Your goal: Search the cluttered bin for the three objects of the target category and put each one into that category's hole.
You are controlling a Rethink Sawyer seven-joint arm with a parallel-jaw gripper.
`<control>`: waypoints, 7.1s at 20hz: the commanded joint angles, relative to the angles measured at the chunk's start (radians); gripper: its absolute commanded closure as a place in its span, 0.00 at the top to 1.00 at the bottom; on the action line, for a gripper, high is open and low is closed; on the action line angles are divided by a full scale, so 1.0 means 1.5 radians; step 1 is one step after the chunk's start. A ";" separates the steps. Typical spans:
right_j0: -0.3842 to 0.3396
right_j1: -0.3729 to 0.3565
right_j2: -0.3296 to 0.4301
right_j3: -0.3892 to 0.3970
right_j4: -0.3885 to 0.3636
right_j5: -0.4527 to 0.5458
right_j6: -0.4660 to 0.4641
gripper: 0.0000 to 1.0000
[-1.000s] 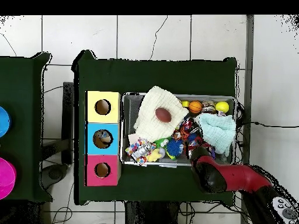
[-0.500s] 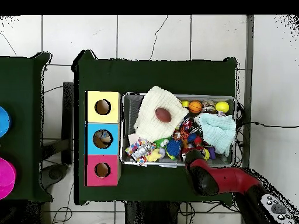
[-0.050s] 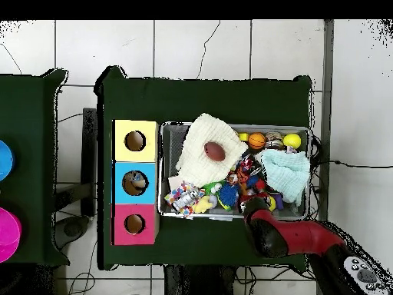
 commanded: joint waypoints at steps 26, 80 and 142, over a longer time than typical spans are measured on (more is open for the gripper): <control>-0.023 0.011 -0.033 -0.019 -0.044 0.042 0.051 1.00; 0.054 -0.064 0.053 -0.010 0.076 0.148 0.027 0.00; 0.314 -0.258 0.062 0.165 0.437 0.094 0.180 0.00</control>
